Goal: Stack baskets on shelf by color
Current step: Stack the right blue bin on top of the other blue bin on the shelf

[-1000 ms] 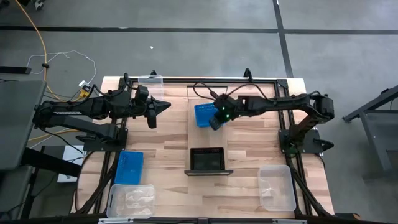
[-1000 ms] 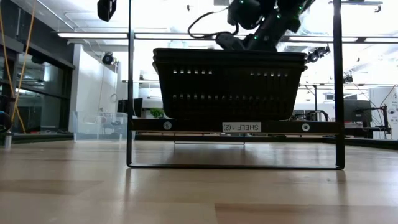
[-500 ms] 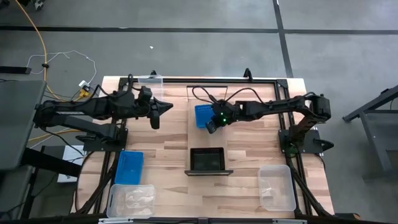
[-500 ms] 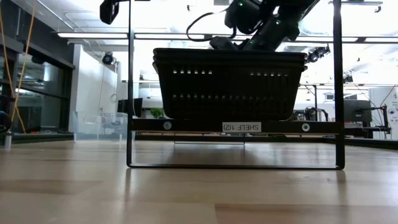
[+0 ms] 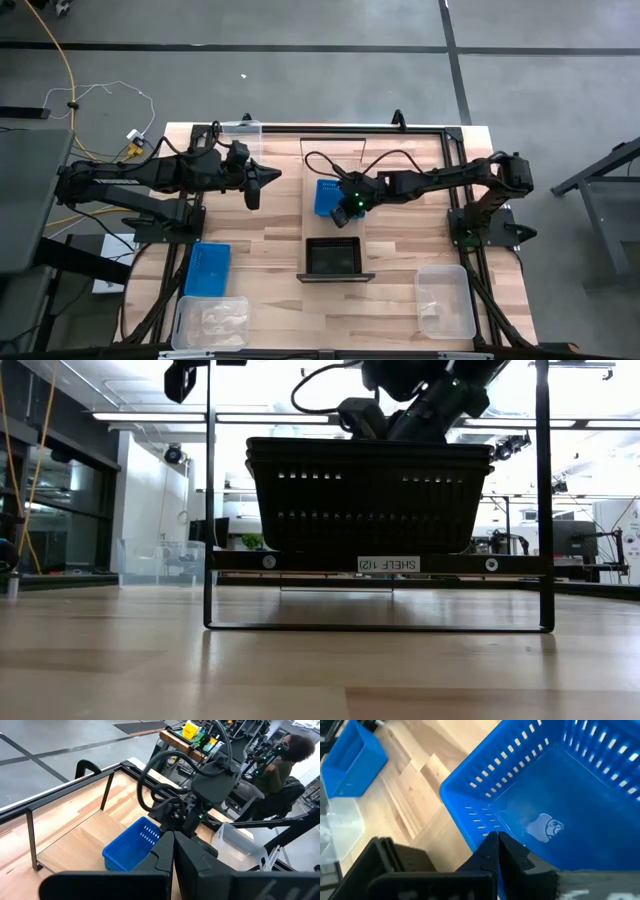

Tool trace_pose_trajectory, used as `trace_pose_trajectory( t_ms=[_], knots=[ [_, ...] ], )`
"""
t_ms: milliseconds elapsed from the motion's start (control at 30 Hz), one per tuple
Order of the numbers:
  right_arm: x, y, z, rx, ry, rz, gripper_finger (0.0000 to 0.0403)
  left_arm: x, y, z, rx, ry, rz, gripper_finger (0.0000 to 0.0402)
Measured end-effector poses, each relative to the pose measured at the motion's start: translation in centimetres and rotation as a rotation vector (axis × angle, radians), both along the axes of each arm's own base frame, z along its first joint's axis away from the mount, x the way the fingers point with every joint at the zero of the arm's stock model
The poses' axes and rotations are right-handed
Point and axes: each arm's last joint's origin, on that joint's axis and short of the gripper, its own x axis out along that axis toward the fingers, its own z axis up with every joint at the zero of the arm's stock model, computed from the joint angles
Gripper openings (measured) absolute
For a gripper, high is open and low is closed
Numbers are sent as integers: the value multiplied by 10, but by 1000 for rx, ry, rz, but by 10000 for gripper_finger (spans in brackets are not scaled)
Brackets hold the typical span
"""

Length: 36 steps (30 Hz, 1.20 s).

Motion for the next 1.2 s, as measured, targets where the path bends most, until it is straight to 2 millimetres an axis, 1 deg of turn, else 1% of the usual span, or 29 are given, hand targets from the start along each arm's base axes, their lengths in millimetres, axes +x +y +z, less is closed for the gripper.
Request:
trace_pose_trajectory(
  t_ms=[300, 467, 700, 933, 1033, 1133, 1200],
  knots=[
    [2, 17, 1, 8, -17, 67, 0, 0, 0, 0, 0, 0, 0, 0],
    [4, 26, 4, 20, -59, 108, 0, 0, 0, 0, 0, -1, 0, 0],
    [7, 35, 7, 34, -100, 148, 0, 0, 0, 0, 0, -1, 0, 0],
    [6, 44, 7, 49, -101, 192, 0, 0, 0, 0, 0, -1, 0, 0],
    [8, 44, 9, 28, -126, 173, 0, 0, 0, 0, 0, -1, 0, 0],
    [11, 41, 13, 21, -181, 109, 0, 0, 0, 0, 0, -1, 0, 0],
    [12, 38, 14, 21, -187, 62, 0, 0, 0, 0, 0, -1, 0, 0]
  ],
)
